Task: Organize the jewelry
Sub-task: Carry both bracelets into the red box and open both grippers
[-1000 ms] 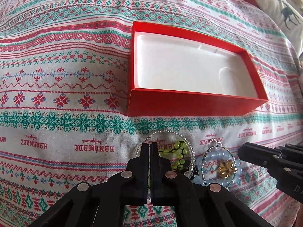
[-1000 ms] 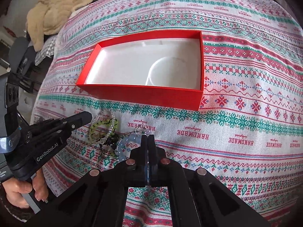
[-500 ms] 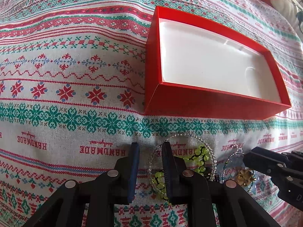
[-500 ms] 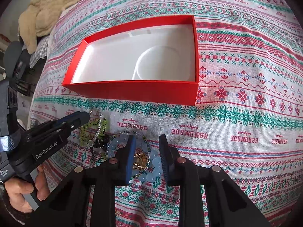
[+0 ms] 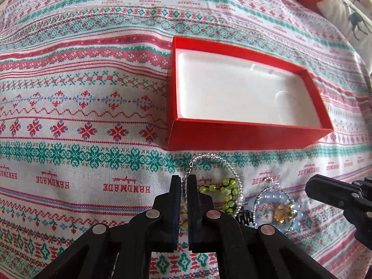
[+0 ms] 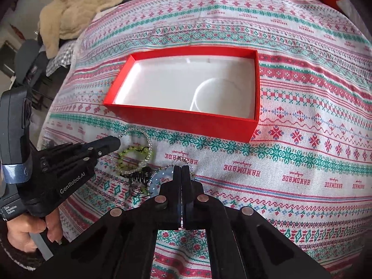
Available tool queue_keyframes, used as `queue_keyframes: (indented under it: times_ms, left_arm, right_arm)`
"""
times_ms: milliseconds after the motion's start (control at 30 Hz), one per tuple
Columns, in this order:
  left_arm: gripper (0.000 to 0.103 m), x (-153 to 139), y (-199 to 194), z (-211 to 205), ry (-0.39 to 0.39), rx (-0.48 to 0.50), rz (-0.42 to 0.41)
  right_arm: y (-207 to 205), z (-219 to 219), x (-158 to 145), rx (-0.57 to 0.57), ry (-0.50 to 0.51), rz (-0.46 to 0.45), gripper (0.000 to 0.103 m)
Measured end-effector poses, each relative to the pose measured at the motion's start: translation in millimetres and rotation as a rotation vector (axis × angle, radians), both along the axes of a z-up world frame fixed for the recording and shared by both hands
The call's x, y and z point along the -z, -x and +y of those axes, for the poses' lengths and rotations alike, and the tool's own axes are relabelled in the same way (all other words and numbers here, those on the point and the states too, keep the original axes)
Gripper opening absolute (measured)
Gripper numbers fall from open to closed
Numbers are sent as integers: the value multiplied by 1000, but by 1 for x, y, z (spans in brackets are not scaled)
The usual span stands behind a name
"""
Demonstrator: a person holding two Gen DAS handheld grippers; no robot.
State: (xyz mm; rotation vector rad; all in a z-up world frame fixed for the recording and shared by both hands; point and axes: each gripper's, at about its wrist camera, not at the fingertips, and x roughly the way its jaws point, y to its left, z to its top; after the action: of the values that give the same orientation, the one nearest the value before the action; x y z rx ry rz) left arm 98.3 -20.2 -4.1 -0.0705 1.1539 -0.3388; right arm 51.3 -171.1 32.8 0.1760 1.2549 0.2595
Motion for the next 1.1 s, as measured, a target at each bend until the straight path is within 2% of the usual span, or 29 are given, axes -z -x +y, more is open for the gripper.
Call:
queue_keyframes:
  times_ms: [133, 200, 233, 267, 300, 400, 600, 700, 833, 967, 1033, 1100]
  left_arm:
    - [0, -10, 5, 5, 22, 8, -21]
    - [0, -11, 7, 7, 19, 6, -20]
    - [0, -10, 8, 10, 18, 2, -17]
    - [0, -10, 11, 16, 18, -1, -14]
    - [0, -9, 13, 20, 19, -5, -10]
    - [0, -7, 11, 23, 16, -17, -7]
    - [0, -5, 16, 30, 8, -26, 1]
    - [0, -2, 15, 27, -4, -26, 7]
    - [0, 2, 14, 24, -16, -25, 15]
    - [0, 2, 13, 21, -22, -25, 12]
    - [0, -1, 14, 20, -17, -25, 5]
    - [0, -5, 15, 21, -9, -21, -5]
  right_arm:
    - [5, -9, -1, 21, -22, 24, 4]
    - [7, -12, 4, 27, -16, 51, 25]
    - [8, -13, 6, 30, -18, 57, 52]
    - [8, -10, 7, 32, -19, 55, 70]
    - [7, -7, 7, 27, -17, 54, 72]
    - [8, 2, 12, -11, -9, 71, 72]
    - [5, 31, 32, -98, 88, 115, 73]
    - [3, 37, 39, -105, 144, 115, 74]
    - [-4, 35, 49, -89, 156, 142, 74]
    - [-8, 40, 51, -95, 165, 131, 73]
    - [-8, 41, 49, -98, 170, 120, 69]
    - [-9, 43, 47, -100, 159, 115, 60]
